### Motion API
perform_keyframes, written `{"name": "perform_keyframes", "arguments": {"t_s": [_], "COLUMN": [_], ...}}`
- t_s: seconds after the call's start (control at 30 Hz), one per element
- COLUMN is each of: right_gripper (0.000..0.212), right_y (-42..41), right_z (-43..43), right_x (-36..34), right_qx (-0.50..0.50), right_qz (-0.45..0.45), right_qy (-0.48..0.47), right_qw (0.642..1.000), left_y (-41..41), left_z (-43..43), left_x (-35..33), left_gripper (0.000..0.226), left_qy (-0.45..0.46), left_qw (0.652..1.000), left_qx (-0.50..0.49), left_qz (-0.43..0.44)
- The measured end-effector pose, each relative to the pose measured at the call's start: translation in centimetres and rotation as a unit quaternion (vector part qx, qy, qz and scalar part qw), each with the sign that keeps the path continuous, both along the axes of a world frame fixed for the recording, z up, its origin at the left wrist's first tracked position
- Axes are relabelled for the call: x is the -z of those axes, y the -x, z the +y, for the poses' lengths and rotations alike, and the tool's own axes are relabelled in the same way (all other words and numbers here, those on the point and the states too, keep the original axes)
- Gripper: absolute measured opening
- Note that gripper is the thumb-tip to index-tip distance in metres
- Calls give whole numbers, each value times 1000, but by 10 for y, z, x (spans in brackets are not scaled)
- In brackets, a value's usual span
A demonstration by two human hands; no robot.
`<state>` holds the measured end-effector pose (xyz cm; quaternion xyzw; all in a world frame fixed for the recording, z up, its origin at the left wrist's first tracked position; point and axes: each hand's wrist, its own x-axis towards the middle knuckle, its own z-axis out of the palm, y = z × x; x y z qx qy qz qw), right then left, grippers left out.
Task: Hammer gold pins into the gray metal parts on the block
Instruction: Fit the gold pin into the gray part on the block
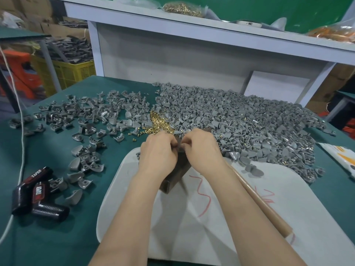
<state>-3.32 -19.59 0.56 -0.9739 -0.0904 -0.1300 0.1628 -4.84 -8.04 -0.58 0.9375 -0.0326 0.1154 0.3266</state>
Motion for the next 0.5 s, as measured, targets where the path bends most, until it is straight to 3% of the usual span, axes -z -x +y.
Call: {"name": "perform_keyframes", "arguments": {"t_s": [0.1, 0.17, 0.5], "right_gripper": [17, 18, 6], "right_y": [5, 6, 6], "right_z": [-13, -16, -4], "right_x": [4, 8, 21], "right_qx": [-15, -6, 16], "right_qz": [34, 34, -27], "right_qy": [-167, -225, -207], "right_qw": [985, 974, 978], "left_y": [1, 1, -2], "left_z": [-1, -1, -1], "left_x": [0, 0, 2], "left_gripper": [11, 13, 7], "left_qy": [9, 15, 16], "left_qw": [1000, 1000, 1000], "left_qx": [-5, -7, -2], "left_qz": [-1, -2, -2]}}
